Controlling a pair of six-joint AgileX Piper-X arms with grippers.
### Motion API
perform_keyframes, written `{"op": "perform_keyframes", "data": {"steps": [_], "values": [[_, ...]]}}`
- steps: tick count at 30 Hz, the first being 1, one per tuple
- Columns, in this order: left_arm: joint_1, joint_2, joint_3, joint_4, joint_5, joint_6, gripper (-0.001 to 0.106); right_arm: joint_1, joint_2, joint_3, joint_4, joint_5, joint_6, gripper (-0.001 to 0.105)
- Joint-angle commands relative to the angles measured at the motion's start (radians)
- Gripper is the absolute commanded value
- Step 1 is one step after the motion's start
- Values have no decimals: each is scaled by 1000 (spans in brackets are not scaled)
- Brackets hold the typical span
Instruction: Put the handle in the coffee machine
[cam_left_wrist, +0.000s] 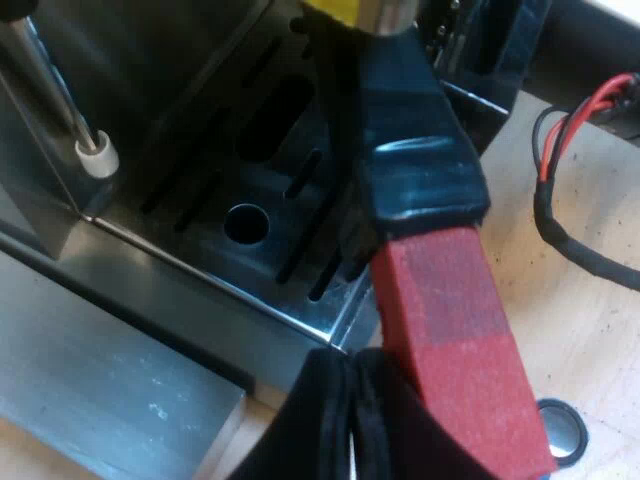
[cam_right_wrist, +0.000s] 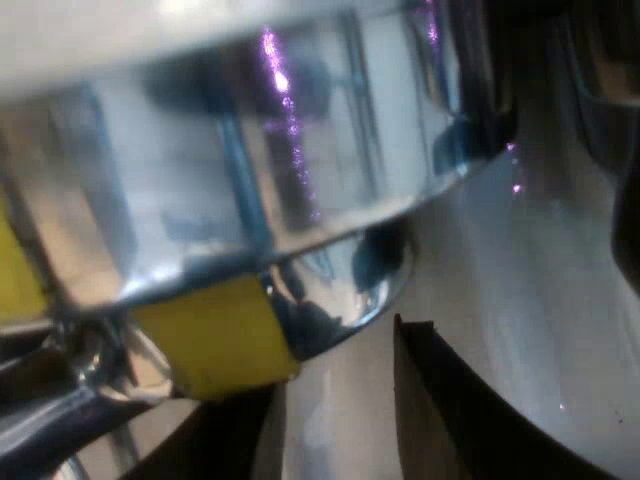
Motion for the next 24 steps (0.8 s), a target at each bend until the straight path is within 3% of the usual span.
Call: {"op": "perform_keyframes", "data": {"steps": [1, 11, 16, 24], "values": [[-17, -6, -6, 97, 55, 40, 0, -12, -121, -20, -75, 29, 8, 29], [-128, -6, -6, 162, 70, 73, 0, -12, -121, -20, -75, 29, 2, 29], [-135, -6, -6, 168, 86, 73, 0, -12, -121, -20, -75, 29, -43, 29], [-135, -6, -6, 199, 132, 73, 0, -12, -121, -20, -58, 29, -43, 29]]}}
